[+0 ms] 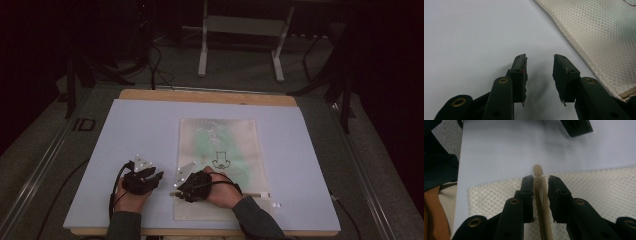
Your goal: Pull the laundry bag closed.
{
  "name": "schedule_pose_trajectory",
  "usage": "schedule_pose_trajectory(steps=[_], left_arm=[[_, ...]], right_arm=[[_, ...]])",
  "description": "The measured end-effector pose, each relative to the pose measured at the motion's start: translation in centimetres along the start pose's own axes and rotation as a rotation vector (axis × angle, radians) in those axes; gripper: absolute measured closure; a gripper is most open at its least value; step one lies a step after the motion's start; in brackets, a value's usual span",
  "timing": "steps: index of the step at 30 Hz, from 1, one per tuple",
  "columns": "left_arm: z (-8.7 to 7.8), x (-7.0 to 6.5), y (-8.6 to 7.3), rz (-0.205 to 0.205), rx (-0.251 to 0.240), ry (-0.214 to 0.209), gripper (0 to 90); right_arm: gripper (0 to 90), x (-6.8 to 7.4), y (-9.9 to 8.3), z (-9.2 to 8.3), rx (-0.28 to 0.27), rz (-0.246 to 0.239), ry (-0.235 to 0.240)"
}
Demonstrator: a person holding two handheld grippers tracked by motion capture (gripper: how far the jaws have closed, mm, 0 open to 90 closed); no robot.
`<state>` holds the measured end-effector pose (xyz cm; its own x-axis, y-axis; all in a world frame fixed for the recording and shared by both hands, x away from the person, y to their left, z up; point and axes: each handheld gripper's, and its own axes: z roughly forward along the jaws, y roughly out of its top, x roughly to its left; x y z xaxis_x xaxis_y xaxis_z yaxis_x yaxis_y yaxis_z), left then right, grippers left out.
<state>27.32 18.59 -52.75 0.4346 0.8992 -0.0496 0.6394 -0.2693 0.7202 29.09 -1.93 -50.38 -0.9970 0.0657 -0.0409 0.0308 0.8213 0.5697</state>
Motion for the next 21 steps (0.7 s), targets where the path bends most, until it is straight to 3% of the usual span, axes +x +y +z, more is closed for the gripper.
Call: schedule_pose_trajectory(steps=[21], left_arm=[[0.0, 0.1, 0.0, 0.0, -0.002, 0.001, 62.5]], right_arm=[[74.8, -0.3, 1.0, 1.4, -0.003, 0.01, 0.011]])
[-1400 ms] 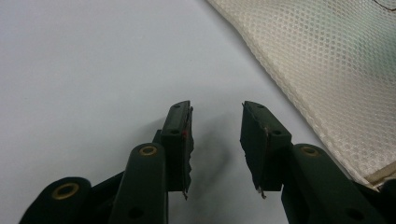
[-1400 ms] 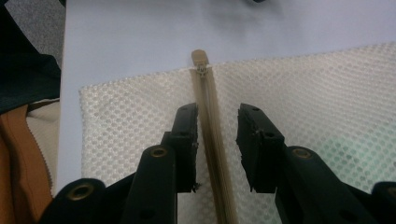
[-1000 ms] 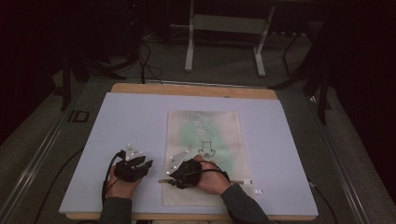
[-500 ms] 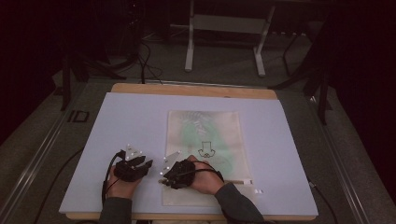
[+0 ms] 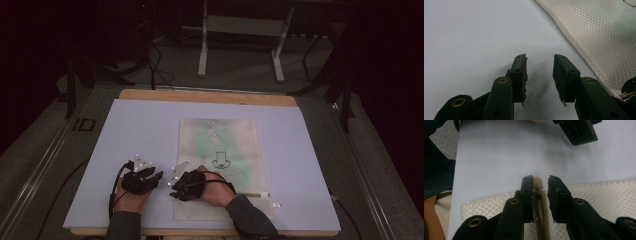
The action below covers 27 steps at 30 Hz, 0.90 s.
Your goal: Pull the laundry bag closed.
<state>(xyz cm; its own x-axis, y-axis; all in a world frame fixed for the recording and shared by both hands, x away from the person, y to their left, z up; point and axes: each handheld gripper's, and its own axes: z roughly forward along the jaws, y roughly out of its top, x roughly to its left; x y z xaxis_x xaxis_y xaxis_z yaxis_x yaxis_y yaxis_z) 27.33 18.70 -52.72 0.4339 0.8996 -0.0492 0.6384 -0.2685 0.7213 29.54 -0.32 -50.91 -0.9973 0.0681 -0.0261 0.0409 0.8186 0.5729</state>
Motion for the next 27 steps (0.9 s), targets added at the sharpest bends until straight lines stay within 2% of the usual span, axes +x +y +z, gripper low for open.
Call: schedule_pose_trajectory(steps=[14, 21, 27], left_arm=[[-0.1, 0.1, 0.0, -0.006, -0.003, 0.004, 62.4], [-0.1, 0.1, 0.0, -0.006, -0.003, 0.005, 62.2], [-0.1, 0.1, 0.0, -0.006, -0.002, 0.004, 62.1]], right_arm=[[73.5, 0.0, 0.7, 1.0, 0.013, -0.009, 0.003], [73.2, 0.0, 0.9, 1.7, 0.036, -0.012, -0.005], [76.0, -0.1, 1.0, 1.8, 0.04, -0.006, -0.003]])
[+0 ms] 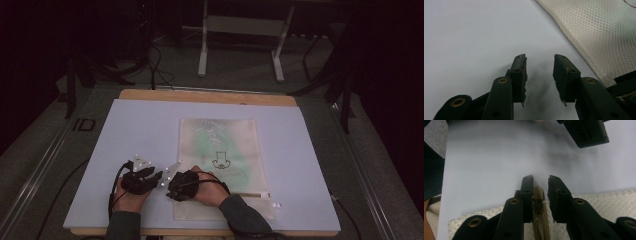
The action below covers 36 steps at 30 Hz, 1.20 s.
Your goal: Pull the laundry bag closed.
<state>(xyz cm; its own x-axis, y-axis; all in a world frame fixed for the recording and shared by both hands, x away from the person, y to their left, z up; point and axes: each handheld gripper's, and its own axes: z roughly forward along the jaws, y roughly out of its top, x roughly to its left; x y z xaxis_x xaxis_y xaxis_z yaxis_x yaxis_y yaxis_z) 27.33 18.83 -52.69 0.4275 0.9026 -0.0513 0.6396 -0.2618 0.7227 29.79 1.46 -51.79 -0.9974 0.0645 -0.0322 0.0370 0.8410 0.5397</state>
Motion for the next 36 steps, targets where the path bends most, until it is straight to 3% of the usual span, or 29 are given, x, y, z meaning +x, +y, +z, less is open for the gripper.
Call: schedule_pose_trajectory(steps=[5, 20, 36], left_arm=[[0.0, 0.0, 0.0, -0.002, 0.0, 0.002, 62.1], [-0.1, 0.2, 0.0, -0.011, -0.002, 0.009, 62.0], [-0.1, 0.2, 0.0, -0.016, -0.008, 0.014, 62.0]], right_arm=[[80.3, 0.0, 0.1, 0.0, 0.006, -0.005, 0.002], [80.8, -0.1, 0.2, 0.1, 0.003, -0.004, -0.025], [81.3, 0.0, 0.3, -1.5, -0.054, -0.008, -0.029]])
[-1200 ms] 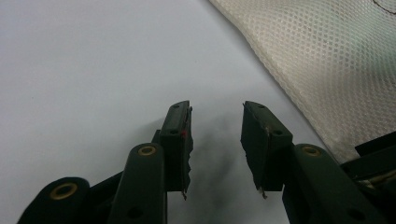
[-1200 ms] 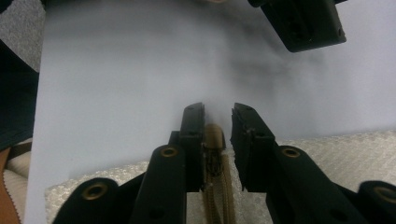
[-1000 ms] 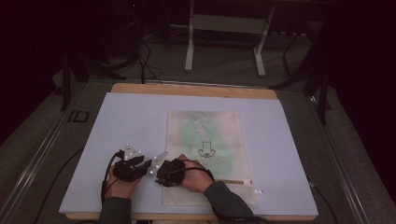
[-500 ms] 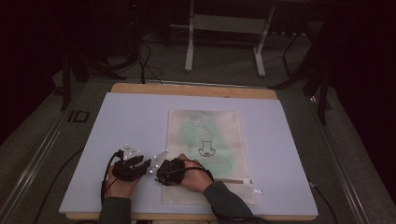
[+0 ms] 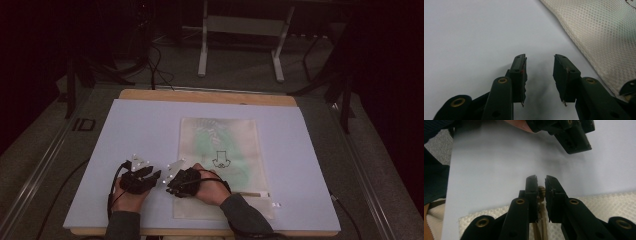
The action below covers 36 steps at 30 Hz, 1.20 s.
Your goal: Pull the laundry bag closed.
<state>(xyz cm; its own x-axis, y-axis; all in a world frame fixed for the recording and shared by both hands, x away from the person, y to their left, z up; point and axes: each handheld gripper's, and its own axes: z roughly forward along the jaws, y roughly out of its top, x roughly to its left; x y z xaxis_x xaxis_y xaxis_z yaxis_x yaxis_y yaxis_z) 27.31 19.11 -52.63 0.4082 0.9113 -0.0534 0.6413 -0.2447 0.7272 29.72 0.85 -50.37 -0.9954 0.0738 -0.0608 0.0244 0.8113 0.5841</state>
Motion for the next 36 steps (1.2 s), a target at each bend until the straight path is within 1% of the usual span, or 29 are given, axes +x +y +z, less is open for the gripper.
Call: schedule_pose_trajectory(steps=[7, 11, 13, 18, 23, 26, 28, 30, 33, 36], left_arm=[[0.0, -0.1, 0.0, 0.002, 0.0, -0.003, 62.0], [-0.1, -0.1, 0.0, -0.006, -0.006, -0.018, 62.0], [-0.1, -0.2, 0.0, -0.009, -0.008, -0.026, 62.0], [-0.1, -0.4, 0.0, -0.001, -0.008, -0.036, 62.3], [-0.2, -0.5, 0.1, -0.002, -0.014, -0.042, 62.5], [-0.2, -0.6, 0.1, 0.004, -0.009, -0.053, 63.0], [-0.1, -0.8, 0.1, 0.006, -0.01, -0.056, 63.4], [-0.1, -0.9, 0.1, 0.01, -0.011, -0.06, 63.8], [-0.1, -1.1, 0.2, 0.02, -0.008, -0.067, 64.1], [-0.2, -1.2, 0.1, 0.019, -0.011, -0.074, 65.3]], right_arm=[[81.2, 0.2, -0.5, -1.0, -0.01, -0.001, -0.006], [81.0, 0.2, -1.3, -1.5, 0.001, -0.001, -0.007], [80.9, 0.1, -1.7, -1.6, 0.002, 0.013, -0.001], [80.5, -0.2, -2.7, -1.4, 0.016, 0.032, 0.013], [79.8, -0.4, -3.1, -1.1, 0.026, 0.041, 0.026], [79.2, -0.6, -3.3, -1.0, 0.025, 0.06, 0.041], [78.6, -0.7, -3.3, -0.9, 0.027, 0.064, 0.052], [78.7, -0.7, -3.3, -0.8, 0.032, 0.063, 0.059], [80.5, -0.6, -3.1, -0.7, 0.045, 0.046, 0.058], [81.0, -0.5, -3.1, -0.6, 0.051, 0.036, 0.053]])
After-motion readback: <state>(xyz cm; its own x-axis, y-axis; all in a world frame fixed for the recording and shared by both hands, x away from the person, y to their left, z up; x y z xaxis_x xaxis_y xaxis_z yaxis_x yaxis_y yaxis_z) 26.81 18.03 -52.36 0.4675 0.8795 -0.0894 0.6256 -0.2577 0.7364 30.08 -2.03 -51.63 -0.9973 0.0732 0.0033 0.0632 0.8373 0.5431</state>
